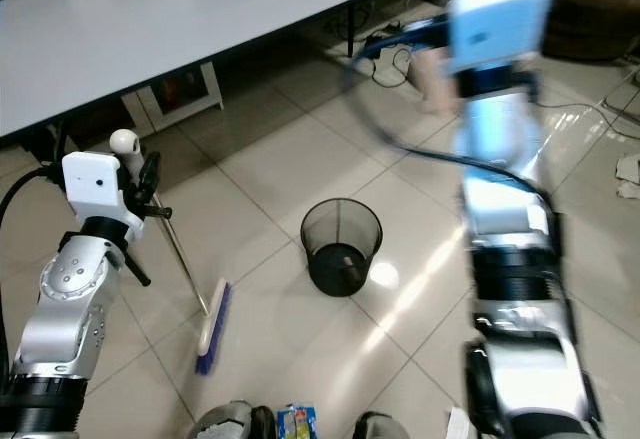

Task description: Sweep floor

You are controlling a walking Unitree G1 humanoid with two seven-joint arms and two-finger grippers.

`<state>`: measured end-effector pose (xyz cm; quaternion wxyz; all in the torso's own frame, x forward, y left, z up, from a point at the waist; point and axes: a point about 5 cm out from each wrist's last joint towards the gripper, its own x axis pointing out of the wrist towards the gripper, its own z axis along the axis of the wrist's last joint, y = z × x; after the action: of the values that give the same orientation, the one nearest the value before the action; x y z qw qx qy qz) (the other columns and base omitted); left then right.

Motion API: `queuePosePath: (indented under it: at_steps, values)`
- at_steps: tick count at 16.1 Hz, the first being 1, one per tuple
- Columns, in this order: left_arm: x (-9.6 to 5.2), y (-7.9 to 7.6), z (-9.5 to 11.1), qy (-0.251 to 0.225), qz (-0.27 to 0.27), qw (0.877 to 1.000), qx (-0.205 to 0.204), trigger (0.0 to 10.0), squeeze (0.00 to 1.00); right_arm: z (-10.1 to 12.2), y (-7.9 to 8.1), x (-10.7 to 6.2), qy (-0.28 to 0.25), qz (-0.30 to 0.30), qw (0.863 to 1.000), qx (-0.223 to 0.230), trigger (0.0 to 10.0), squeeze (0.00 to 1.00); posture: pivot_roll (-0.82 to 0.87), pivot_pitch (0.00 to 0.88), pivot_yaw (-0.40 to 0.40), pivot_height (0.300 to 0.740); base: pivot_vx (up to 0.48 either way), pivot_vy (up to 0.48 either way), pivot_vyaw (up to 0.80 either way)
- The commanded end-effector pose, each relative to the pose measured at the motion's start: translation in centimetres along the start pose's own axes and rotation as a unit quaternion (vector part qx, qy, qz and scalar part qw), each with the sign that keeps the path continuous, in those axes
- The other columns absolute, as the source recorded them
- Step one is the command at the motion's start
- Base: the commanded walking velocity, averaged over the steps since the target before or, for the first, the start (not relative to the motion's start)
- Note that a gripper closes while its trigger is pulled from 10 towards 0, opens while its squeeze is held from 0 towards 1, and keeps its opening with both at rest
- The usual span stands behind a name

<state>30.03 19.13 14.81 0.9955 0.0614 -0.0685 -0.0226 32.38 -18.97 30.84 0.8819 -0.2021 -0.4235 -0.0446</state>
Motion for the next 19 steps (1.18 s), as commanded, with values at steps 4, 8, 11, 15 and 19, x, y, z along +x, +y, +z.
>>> queuePosePath:
  at_steps: [4, 8, 11, 15, 19]
  values:
    - [-0.3, -0.3, -0.2, 0.008, -0.018, 1.0, 0.005, 10.0, 0.0, -4.6, -3.1, -7.8, 0.203, -0.089, 0.975, -0.019, 10.0, 0.0, 0.02, 0.11, 0.091, 0.74, 0.0, 0.0, 0.0]
    - [-0.8, -0.8, -0.7, 0.022, -0.041, 0.999, 0.013, 10.0, 0.0, -5.4, -3.0, -11.9, 0.277, -0.125, 0.953, 0.002, 10.0, 0.0, 0.01, 0.113, 0.097, 0.74, 0.0, 0.0, 0.0]
    - [-1.3, -0.8, -1.0, 0.027, -0.046, 0.998, 0.021, 10.0, 0.0, -5.5, -2.5, -13.6, 0.316, -0.155, 0.935, 0.037, 10.0, 0.0, 0.02, 0.113, 0.091, 0.74, 0.0, 0.081, 0.0]
    - [-1.6, -0.8, -1.2, 0.031, -0.049, 0.998, 0.024, 10.0, 0.0, -5.3, -1.6, -14.2, 0.333, -0.147, 0.93, 0.045, 10.0, 0.0, 0.01, 0.111, 0.092, 0.74, 0.0, 0.342, 0.0]
    - [-1.4, -1.2, -1.0, 0.029, -0.055, 0.998, 0.024, 10.0, 0.0, -5.3, -0.5, -14.9, 0.354, -0.153, 0.919, 0.081, 10.0, 0.0, 0.01, 0.113, 0.095, 0.74, 0.0, 0.348, 0.0]
